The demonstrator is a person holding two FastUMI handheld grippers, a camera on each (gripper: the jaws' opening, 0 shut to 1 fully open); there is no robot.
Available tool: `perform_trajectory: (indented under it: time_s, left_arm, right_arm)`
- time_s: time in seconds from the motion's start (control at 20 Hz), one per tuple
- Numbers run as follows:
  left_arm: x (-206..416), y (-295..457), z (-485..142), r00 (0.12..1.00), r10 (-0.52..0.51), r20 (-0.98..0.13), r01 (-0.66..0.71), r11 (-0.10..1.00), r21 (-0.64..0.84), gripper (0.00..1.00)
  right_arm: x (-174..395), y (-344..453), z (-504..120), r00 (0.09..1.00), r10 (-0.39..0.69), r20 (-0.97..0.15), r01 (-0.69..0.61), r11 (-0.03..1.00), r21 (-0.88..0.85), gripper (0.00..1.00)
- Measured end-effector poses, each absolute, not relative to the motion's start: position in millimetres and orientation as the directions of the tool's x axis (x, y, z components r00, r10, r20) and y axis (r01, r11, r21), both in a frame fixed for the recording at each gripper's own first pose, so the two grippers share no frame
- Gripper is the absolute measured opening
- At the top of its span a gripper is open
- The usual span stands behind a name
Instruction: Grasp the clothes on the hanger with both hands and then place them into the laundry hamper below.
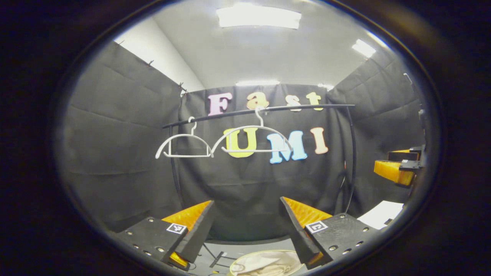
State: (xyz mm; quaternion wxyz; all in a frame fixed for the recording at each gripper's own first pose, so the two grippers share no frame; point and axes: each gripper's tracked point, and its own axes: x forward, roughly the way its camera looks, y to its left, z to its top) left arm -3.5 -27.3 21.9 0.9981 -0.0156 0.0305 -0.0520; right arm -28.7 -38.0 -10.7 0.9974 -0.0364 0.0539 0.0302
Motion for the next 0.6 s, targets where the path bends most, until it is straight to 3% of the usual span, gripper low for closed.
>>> perform_trajectory:
  time_s: [0.6]
  left_arm:
    - [-60,-39,53,0.996,-0.093,0.009,0.093,0.996,-0.010,0.97]
  right_arm:
    - [-79,-85,-1,0.998,-0.030,-0.064,0.027,0.998,-0.061,0.97]
